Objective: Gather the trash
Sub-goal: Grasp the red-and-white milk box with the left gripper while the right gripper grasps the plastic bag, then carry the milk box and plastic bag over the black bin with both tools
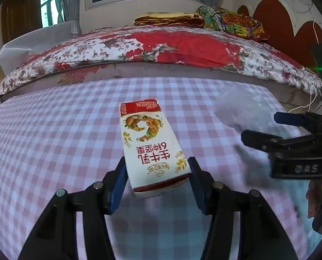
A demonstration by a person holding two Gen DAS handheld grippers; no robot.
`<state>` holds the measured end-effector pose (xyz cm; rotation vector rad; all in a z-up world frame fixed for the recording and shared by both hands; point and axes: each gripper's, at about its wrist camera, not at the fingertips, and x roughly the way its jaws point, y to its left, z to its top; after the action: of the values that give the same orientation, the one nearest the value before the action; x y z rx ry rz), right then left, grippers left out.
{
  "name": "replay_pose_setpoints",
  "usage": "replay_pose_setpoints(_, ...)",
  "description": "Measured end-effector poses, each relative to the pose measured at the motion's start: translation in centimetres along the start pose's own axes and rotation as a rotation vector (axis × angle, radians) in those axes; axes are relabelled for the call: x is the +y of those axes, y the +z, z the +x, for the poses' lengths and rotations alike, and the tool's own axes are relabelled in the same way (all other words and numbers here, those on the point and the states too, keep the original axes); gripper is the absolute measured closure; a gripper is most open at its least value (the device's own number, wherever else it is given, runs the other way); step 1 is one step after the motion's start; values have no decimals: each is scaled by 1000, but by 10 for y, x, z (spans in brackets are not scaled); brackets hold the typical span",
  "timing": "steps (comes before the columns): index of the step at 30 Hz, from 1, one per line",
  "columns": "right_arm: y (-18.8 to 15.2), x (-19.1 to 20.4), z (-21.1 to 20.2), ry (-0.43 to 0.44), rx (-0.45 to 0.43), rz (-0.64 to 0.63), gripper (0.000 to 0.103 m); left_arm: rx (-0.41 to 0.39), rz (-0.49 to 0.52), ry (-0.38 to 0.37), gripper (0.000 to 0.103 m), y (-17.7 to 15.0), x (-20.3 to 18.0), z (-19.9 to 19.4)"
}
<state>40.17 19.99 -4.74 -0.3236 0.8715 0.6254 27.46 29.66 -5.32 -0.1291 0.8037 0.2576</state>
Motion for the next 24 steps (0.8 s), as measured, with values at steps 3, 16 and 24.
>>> replay_pose_setpoints(3, 9, -1, 15, -21, 7, 26, 11, -4, 15, -4, 47, 2, 2, 3)
replay_pose_setpoints(16, -26, 4, -33, 26, -62, 44, 58, -91, 31, -49, 48, -8, -9, -42)
replay_pose_setpoints(24, -70, -17, -101, -10, -117, 68, 58, -146, 68, -100, 48, -11, -45, -85)
